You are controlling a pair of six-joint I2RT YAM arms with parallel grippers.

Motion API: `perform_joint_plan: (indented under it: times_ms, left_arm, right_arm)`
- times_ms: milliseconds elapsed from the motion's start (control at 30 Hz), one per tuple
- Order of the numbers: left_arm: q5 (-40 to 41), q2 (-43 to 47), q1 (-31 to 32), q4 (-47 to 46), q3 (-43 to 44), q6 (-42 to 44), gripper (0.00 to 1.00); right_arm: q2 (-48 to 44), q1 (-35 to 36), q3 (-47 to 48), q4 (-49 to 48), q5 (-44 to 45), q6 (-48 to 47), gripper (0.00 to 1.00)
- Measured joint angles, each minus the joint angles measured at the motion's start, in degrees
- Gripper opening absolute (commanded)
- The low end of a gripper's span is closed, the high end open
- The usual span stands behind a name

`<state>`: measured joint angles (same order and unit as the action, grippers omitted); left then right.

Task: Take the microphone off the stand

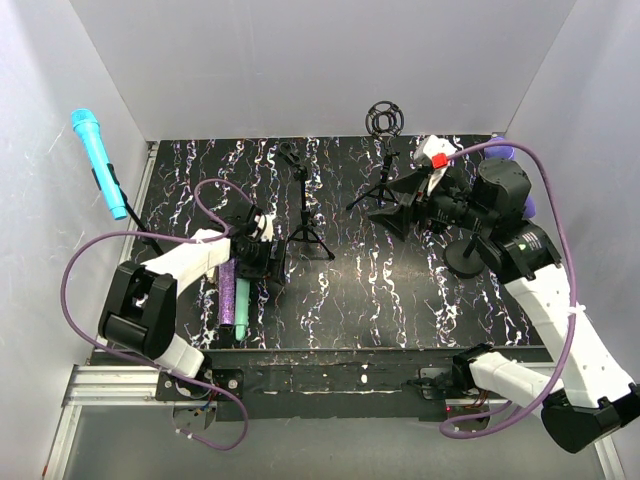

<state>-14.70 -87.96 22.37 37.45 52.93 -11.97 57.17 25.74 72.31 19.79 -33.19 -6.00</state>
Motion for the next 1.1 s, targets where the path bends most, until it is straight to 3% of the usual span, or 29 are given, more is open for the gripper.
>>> perform_joint_plan:
  times_ms: [233,500,800,967,1100]
  left_arm:
    - [-1.75,4.52,-0.07,-1.44,0.04,3.67,0.74]
    - [-6.84,24.04,-0.09,-22.64,-1.42,14.40,0.63]
    - [-11.54,13.86,-0.09,-41.44,1.07,17.88,0.46]
    - [-12.13,9.27,-0.09,-47.69,1.57,18.34,0.36]
    - [-13.70,7.23,0.07,-51.65,2.86,18.38,0.29]
  right_arm:
    - [2.75,0.00,-2.05,-1.70,-0.20,0.20,0.82]
    - [4.22,0.00,-2.03,-0.15,-0.55,-0.09,0.76]
    - [9.25,0.00,2.08,5.16,2.71,2.47,0.73]
    - [12.09,-0.02,3.69,9.27,3.13,2.45,0.82]
    - [12.09,0.00,3.69,10.88,3.32,1.55,0.82]
